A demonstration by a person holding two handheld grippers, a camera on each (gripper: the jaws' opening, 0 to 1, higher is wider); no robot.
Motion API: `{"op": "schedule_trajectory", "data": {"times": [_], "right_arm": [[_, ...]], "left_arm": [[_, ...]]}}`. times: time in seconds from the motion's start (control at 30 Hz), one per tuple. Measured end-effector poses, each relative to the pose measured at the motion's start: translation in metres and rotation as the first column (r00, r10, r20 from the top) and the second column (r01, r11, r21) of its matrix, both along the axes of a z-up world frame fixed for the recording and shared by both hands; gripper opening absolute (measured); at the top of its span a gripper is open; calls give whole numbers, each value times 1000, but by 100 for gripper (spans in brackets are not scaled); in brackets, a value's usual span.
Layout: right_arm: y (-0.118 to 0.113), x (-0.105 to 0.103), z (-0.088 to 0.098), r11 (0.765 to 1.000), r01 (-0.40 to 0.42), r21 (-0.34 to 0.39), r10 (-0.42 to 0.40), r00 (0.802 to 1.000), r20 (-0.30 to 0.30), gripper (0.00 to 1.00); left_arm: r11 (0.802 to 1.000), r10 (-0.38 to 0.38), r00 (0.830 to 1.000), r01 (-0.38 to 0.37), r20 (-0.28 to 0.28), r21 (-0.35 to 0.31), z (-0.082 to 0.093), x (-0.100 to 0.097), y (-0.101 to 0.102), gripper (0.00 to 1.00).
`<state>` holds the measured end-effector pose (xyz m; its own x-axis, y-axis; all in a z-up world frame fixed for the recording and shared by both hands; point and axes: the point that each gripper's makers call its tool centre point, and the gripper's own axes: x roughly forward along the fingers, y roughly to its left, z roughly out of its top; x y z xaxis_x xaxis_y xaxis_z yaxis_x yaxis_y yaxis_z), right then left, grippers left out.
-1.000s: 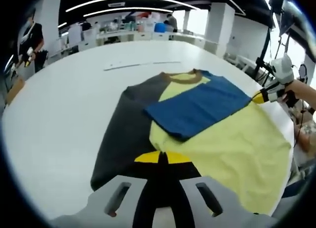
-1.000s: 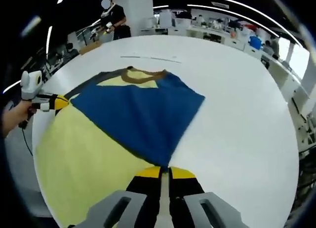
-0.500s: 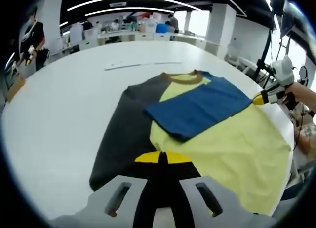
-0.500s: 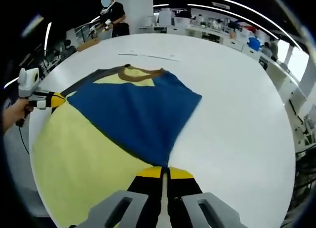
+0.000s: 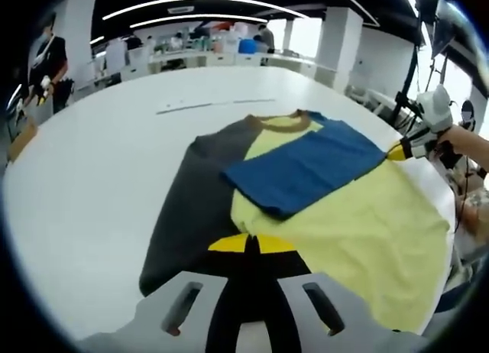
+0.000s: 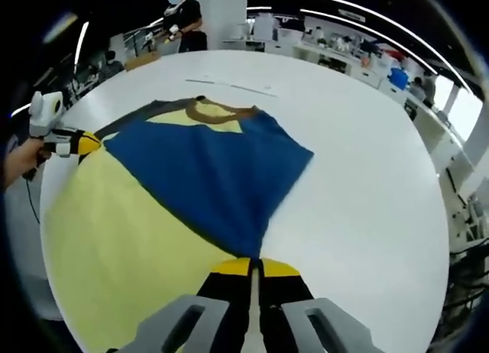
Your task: Fold the garment on the visible template until the final outline fits inside the template.
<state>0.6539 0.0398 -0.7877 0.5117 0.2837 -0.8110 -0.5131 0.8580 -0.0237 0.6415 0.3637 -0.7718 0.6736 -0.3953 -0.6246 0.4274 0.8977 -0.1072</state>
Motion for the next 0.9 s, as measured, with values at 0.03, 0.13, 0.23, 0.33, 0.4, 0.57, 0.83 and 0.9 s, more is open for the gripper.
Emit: {"op": "schedule_trajectory", "data": {"times": [0.03,0.13,0.23,0.33,0.4,0.57,0.83,0.9], "right_arm": [[1,0,1,1000,8,16,-8,1000,1,0],[5,-1,3,993,60,102,-58,998,-17,0],[4,1,11,985,86,149,-87,996,0,6],[9,1,21,979,77,189,-82,996,18,23],[12,2,31,973,59,224,-71,997,44,34],[20,-3,51,962,6,273,-31,996,86,59],[36,-25,80,945,-124,303,80,985,154,84],[40,-33,89,933,-152,327,101,981,166,89]], "left_arm": [[1000,0,1000,0,1,-4,1,0,1,1],[1000,-13,1000,13,27,-1,7,-1,3,9],[1000,-31,998,31,55,0,14,-3,6,16],[999,-39,995,40,88,-3,21,-5,10,24],[999,-38,994,40,105,-10,25,-5,14,29],[999,-34,990,37,136,-26,34,-7,20,45],[999,-43,983,45,177,-10,46,-14,28,64],[999,-41,982,44,184,-11,48,-15,30,68]]}}
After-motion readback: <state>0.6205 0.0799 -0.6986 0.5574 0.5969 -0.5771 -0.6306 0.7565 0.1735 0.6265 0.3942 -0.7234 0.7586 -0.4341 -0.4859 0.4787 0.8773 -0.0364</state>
